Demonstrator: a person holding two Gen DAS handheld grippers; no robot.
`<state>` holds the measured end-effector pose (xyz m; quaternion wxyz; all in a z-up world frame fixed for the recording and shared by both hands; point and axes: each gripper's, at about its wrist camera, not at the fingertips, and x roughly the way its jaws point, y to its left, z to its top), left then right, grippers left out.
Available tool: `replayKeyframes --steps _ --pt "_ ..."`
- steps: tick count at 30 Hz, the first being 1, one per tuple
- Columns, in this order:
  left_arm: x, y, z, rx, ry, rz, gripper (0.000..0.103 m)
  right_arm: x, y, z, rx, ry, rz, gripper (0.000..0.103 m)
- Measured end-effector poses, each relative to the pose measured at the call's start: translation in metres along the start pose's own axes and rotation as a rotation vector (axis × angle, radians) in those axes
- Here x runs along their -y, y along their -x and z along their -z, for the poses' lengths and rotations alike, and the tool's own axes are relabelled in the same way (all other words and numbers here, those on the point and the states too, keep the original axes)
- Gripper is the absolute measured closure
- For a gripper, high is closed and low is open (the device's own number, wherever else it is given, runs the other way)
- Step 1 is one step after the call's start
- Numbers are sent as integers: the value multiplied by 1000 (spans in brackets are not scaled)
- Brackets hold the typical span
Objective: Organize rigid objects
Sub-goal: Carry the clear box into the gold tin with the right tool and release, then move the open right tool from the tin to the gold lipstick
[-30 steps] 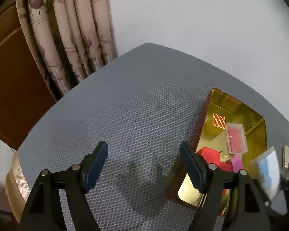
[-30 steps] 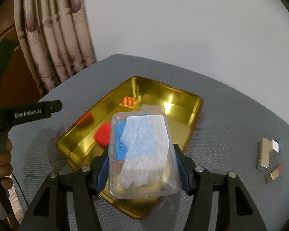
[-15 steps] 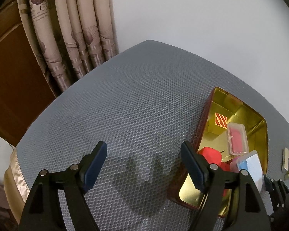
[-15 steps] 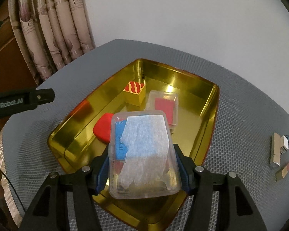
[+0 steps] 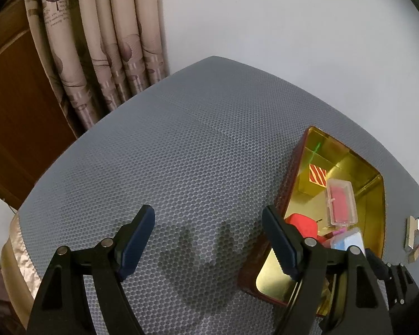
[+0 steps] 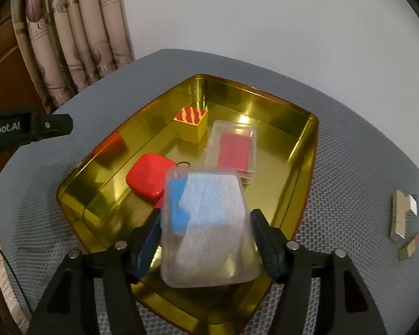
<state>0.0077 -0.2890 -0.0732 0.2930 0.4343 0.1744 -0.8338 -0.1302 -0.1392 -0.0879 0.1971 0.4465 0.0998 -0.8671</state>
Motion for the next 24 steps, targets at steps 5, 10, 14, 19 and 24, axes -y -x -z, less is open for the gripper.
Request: replayKeyframes --steps 5,10,14,19,24 --pt "0 -1 0 -2 -5 -3 27 2 8 1 14 0 3 32" --pt "0 0 -1 5 -2 -5 27 23 35 2 78 -67 -20 32" --pt "2 1 1 5 -11 -11 27 65 50 11 99 -139 70 32" --pt "8 2 3 10 -31 -19 27 139 58 33 69 -308 184 32" --pt "12 2 4 12 -46 -23 27 208 61 54 48 -439 311 32"
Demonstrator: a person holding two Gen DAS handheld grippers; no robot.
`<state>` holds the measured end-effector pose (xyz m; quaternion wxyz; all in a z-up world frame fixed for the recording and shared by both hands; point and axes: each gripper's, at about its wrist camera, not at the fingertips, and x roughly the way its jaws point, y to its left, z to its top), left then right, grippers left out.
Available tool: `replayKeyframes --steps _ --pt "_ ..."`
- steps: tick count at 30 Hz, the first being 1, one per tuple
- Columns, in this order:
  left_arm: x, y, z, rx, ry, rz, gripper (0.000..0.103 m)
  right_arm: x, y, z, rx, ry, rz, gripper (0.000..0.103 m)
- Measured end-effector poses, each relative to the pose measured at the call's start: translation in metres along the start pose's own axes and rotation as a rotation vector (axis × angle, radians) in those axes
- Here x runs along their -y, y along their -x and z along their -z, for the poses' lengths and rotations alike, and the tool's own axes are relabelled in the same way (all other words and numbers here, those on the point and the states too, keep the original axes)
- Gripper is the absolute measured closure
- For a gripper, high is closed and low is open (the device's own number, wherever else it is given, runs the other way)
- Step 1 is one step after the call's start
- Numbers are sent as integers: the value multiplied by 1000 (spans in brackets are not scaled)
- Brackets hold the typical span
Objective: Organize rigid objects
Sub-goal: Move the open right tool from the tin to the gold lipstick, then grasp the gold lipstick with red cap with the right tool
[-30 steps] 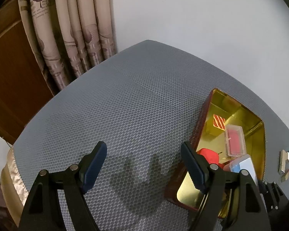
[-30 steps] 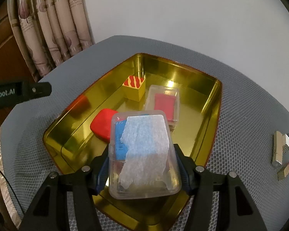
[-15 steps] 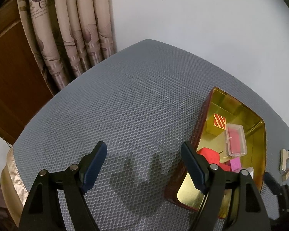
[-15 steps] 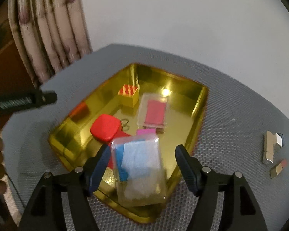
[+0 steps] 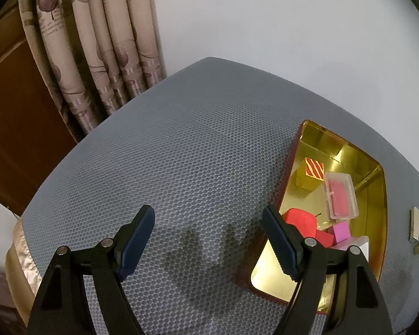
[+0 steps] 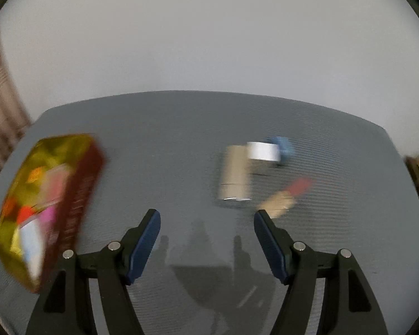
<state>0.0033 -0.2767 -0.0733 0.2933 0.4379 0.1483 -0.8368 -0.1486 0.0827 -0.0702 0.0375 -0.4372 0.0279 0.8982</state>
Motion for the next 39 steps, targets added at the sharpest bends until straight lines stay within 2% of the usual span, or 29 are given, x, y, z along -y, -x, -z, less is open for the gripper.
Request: replayKeyframes --steps 3,8,12,18,20,23,25,28,29,31,37,39 --pt "1 0 1 1 -12 -3 27 32 -17 -7 -45 -88 55 32" --pt "-2 -2 1 -2 -18 -9 27 66 -45 -22 -109 -219 88 32" --pt "-1 -4 1 -5 -23 -10 27 77 -63 -30 -138 -304 87 32" --pt "3 0 4 -4 -34 -15 27 75 -85 -29 -154 -312 150 35" --pt "1 0 5 -4 -33 -15 27 74 -90 -23 -161 -305 166 49" --pt "0 -1 5 -6 -38 -16 27 66 -89 -16 -109 -207 203 51" --pt "1 0 6 -1 -53 -23 27 63 -88 -12 -75 -160 193 55" --pt "3 4 9 9 -72 -25 27 61 -85 -4 -26 -68 145 80" --pt "5 6 9 14 -77 -25 27 60 -84 -1 -16 -33 139 82" --pt "8 9 11 17 -90 -17 27 62 -82 4 2 9 119 82" --pt "24 30 17 65 -103 6 27 81 -76 15 26 28 21 83" --pt "36 36 18 66 -116 37 27 88 -72 21 28 46 -6 83"
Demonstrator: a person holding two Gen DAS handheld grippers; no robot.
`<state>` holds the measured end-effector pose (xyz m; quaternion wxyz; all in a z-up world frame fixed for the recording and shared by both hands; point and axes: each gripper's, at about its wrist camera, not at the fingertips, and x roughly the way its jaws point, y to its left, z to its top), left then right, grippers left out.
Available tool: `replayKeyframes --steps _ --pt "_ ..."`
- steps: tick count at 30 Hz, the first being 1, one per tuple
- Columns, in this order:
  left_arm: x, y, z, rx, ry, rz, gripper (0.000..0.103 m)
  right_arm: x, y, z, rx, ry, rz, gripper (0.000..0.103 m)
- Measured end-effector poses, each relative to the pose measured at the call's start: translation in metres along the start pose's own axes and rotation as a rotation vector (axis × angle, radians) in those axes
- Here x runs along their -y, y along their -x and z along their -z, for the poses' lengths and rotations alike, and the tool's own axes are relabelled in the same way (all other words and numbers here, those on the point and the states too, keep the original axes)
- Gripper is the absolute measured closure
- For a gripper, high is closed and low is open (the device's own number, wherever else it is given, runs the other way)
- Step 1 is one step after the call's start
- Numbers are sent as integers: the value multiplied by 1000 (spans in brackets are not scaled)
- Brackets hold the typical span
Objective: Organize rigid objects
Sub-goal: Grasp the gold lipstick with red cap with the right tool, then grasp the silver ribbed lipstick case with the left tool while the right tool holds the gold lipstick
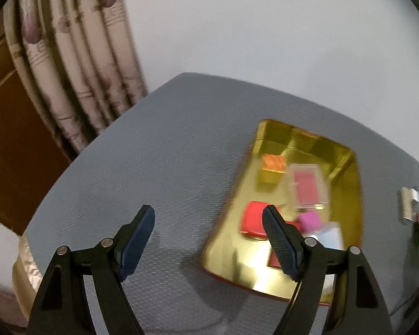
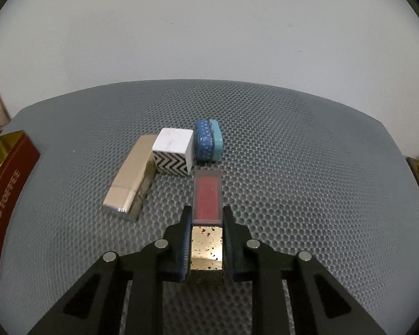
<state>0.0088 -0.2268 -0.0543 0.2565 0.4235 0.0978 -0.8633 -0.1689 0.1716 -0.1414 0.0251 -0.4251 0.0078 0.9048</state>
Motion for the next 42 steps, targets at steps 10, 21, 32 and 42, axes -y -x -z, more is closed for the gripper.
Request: replayKeyframes --steps 10,21,32,42 --pt "133 12 2 -66 -217 180 27 2 18 18 -2 -11 13 83" --pt "296 -20 7 -183 -381 326 27 17 19 30 2 39 67 83" --pt "370 -77 1 -262 -445 265 32 19 17 26 -1 -26 71 83" --pt "379 -99 7 -293 -426 311 63 28 15 24 -2 -37 56 82"
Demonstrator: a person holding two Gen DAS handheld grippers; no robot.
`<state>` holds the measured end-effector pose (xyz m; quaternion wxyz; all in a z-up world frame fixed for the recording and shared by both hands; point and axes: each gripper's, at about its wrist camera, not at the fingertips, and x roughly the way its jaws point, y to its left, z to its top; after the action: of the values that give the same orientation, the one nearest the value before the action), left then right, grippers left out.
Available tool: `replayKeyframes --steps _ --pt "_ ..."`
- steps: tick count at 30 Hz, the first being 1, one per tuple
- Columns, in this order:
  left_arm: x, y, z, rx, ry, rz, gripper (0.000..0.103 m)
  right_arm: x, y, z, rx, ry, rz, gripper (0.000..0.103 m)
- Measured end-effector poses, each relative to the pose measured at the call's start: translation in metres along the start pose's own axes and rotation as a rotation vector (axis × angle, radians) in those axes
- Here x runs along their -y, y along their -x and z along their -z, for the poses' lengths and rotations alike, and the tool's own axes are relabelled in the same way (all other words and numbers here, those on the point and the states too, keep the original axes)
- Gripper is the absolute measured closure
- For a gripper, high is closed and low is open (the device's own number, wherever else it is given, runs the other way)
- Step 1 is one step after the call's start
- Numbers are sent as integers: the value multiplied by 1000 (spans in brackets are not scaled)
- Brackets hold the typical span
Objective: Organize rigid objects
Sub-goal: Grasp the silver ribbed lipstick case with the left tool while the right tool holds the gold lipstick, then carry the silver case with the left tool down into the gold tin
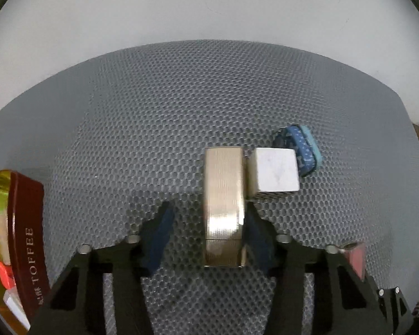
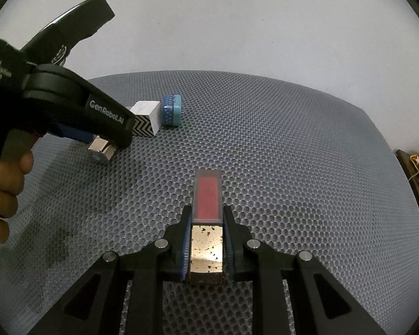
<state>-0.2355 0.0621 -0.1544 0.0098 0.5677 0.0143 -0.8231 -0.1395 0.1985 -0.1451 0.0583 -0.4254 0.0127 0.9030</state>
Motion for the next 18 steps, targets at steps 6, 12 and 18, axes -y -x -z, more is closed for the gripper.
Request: replayKeyframes --steps 6,12,18 --pt "-6 7 8 22 -54 83 76 -2 -2 -2 0 2 2 82" --pt "-18 24 19 49 -66 119 77 -3 -2 -1 0 2 4 82" --pt "-21 42 31 62 -67 174 76 -10 -3 -2 0 6 9 82"
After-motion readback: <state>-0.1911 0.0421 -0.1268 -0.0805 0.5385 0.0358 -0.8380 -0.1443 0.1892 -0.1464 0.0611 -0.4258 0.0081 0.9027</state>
